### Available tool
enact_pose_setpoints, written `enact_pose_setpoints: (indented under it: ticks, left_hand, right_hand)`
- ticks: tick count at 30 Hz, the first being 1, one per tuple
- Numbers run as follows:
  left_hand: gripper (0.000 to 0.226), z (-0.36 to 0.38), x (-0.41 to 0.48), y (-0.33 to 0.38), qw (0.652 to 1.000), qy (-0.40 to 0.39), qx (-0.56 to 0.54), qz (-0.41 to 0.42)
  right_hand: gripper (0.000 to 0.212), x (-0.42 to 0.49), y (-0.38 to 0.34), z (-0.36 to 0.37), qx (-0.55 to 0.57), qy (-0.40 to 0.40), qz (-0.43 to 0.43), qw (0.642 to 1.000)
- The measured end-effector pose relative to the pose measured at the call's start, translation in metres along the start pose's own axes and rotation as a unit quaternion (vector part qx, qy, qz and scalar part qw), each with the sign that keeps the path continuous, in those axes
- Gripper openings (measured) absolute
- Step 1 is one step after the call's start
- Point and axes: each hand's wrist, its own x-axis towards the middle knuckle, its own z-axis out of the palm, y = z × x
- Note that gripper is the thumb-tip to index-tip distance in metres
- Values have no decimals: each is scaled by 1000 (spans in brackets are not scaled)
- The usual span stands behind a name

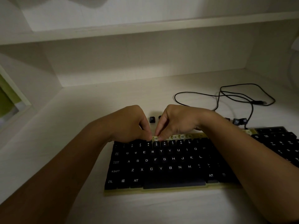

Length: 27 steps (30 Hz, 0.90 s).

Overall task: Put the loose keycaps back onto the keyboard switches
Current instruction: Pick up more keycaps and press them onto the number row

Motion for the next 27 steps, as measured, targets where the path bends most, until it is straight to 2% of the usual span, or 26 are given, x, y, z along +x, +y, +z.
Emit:
enact_pose_setpoints:
  ticks: [9,27]
  left_hand:
    - [7,-3,-2,-7,996,-36,-80,-26]
    - [7,1,-4,-5,995,-5,-89,-38]
  right_hand:
    - [16,2,0,-1,-5,-5,19,1000]
    - [12,-1,-1,0,12,-4,18,1000]
